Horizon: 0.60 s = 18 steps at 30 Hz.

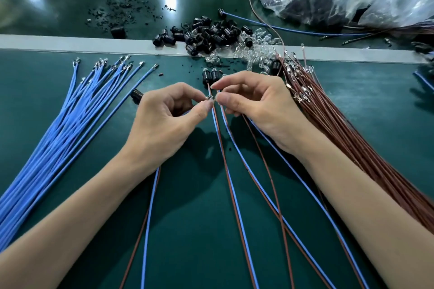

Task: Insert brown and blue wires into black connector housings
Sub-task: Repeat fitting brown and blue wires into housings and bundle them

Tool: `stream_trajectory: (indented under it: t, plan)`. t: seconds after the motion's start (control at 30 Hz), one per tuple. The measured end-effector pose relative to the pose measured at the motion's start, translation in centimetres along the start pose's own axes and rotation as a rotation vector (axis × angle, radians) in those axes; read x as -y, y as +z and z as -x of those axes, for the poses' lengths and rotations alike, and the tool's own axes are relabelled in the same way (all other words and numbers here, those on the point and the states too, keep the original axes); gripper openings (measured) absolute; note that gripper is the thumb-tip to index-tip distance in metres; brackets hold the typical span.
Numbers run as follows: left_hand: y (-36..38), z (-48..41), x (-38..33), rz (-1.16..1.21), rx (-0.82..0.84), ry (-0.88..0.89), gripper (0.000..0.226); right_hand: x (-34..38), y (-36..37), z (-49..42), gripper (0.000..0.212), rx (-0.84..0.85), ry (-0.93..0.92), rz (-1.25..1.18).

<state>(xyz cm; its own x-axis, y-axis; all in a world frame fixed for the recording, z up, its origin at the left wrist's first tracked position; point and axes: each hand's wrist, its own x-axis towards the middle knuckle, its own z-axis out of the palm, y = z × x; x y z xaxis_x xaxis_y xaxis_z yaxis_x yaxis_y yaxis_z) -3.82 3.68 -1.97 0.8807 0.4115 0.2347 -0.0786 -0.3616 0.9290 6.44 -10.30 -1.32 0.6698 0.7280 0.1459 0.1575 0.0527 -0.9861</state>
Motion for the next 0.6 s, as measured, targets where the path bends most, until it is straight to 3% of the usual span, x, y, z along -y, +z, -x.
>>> stream_trajectory:
  t: [0.37,0.6]
  plan:
    - [-0.02,-0.26,-0.14,0.077,-0.044,-0.05,0.02,-0.28,0.35,0.32,0.009,-0.074,-0.121,0.196]
    - [0.16,0.06,-0.27,-0.006,0.024,-0.02,0.012,-0.42,0.4,0.28,0.005,-0.12,-0.144,0.255]
